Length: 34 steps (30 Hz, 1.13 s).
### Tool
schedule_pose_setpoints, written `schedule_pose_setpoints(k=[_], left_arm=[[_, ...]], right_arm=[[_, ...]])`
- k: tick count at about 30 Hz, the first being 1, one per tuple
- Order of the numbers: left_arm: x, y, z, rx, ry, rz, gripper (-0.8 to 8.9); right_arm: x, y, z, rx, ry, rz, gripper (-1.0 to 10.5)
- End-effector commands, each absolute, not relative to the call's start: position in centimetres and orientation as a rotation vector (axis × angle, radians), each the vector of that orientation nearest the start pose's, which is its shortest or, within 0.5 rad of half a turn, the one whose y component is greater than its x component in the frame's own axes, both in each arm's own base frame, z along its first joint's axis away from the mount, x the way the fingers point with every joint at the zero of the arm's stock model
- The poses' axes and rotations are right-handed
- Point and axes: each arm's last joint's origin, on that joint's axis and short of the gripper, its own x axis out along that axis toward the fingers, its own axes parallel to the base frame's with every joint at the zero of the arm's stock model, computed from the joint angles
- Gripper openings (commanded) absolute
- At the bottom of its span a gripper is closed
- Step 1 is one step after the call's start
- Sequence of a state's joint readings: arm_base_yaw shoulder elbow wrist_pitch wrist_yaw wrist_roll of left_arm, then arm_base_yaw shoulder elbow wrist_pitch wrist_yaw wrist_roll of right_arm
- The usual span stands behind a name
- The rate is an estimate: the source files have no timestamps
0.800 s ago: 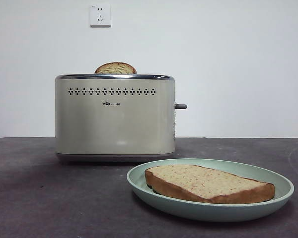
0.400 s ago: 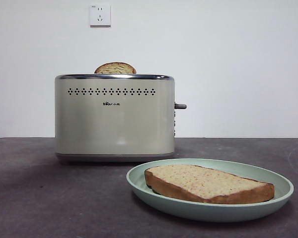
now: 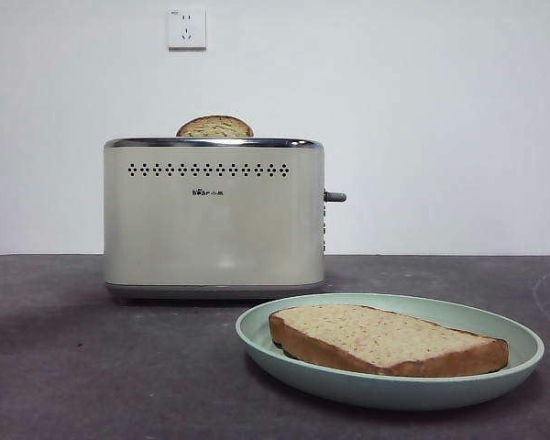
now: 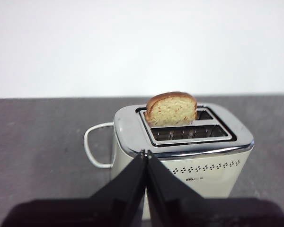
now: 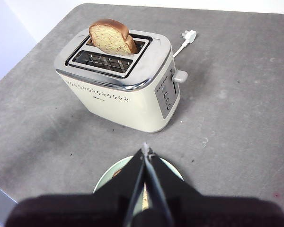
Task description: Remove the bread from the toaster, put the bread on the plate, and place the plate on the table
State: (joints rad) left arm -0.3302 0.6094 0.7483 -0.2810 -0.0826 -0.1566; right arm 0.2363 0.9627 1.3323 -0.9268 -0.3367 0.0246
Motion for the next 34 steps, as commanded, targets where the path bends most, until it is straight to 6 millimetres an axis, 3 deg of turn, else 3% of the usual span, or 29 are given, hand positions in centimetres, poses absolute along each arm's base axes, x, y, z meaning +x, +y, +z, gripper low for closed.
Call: schedule_pose_setpoints(k=[1, 5, 8, 14, 20, 34], left_arm=[[12.9, -3.4, 28.4, -0.173, 0.140, -0.211, -0.04], [11.9, -2.3, 22.6, -0.254, 0.133, -0.137, -0.04], [11.2, -1.6, 19.6, -0.282, 0.144, -0.085, -0.04], [10.2, -0.6, 16.2, -0.290, 0.103, -0.012, -0.04], [9.6, -0.3, 14.6, -0.274, 0.183, 0.031, -0.04], [9.6, -0.3, 14.7, -0.249, 0.179, 0.029, -0.04]], right_arm=[[15.1, 4.6, 41.3, 0.044, 0.569, 0.552, 0.0], [15.1, 4.6, 41.3, 0.044, 0.569, 0.552, 0.0], [15.1, 4.6, 41.3, 0.044, 0.569, 0.552, 0.0], [15.1, 4.6, 41.3, 0.044, 0.569, 0.552, 0.0], [15.1, 4.6, 41.3, 0.044, 0.571, 0.551, 0.0], [15.0, 4.6, 41.3, 0.044, 0.570, 0.551, 0.0]])
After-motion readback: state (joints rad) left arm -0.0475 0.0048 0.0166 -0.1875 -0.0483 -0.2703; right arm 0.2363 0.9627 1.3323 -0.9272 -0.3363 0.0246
